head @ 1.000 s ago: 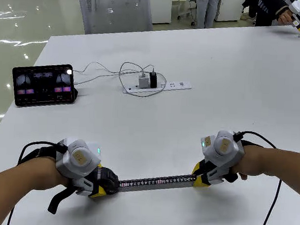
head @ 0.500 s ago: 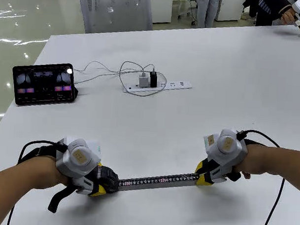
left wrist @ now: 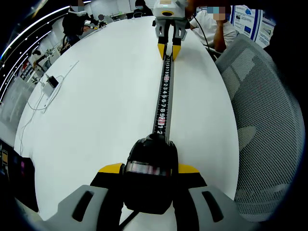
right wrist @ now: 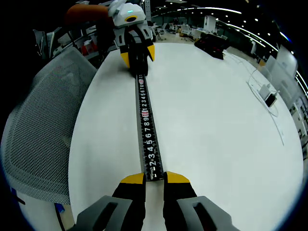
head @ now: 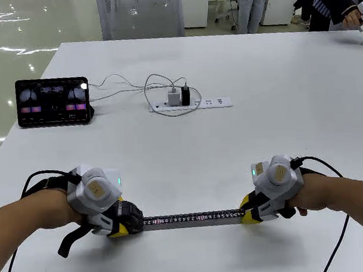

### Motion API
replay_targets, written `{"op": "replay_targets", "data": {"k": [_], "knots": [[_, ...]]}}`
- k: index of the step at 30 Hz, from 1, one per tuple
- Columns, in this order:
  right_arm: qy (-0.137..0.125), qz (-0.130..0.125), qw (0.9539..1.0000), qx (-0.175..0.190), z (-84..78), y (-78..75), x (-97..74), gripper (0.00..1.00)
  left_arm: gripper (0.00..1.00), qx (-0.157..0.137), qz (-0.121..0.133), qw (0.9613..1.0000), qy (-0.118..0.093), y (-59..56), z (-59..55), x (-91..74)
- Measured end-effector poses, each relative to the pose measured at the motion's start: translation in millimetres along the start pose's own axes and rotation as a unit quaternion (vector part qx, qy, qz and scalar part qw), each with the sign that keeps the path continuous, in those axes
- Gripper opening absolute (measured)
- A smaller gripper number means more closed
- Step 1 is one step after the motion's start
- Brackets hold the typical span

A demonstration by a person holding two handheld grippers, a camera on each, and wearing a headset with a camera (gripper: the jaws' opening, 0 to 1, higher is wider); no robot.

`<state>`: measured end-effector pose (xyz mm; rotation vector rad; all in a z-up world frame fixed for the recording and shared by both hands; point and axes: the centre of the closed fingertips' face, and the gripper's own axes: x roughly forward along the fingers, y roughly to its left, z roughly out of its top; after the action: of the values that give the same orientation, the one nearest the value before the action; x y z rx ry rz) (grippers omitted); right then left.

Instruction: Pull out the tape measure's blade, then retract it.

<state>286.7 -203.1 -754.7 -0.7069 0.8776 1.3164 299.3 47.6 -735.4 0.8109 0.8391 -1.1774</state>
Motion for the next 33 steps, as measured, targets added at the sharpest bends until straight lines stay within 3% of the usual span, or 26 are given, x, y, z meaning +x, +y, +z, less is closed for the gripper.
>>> {"op": "replay_targets", "data": {"k": [13,20,25,33], "knots": [[0.003,0.001,1.0000,0.002,-0.8,0.4,-0.2,0.10,0.35,-0.001,0.000,1.0000,0.000,-0.7,0.3,-0.4],[0.022,-0.006,0.9996,-0.017,-0.4,2.2,0.7,0.11,0.35,0.001,0.000,1.0000,-0.001,-0.5,0.4,-0.4],[0.035,-0.006,0.9991,-0.023,-1.3,1.0,1.4,0.12,0.35,-0.003,0.002,0.9997,-0.025,0.6,1.1,-1.2],[0.053,0.002,0.9977,-0.042,-1.2,2.2,1.6,0.12,0.36,-0.003,0.001,0.9998,-0.020,1.4,3.9,0.4]]}}
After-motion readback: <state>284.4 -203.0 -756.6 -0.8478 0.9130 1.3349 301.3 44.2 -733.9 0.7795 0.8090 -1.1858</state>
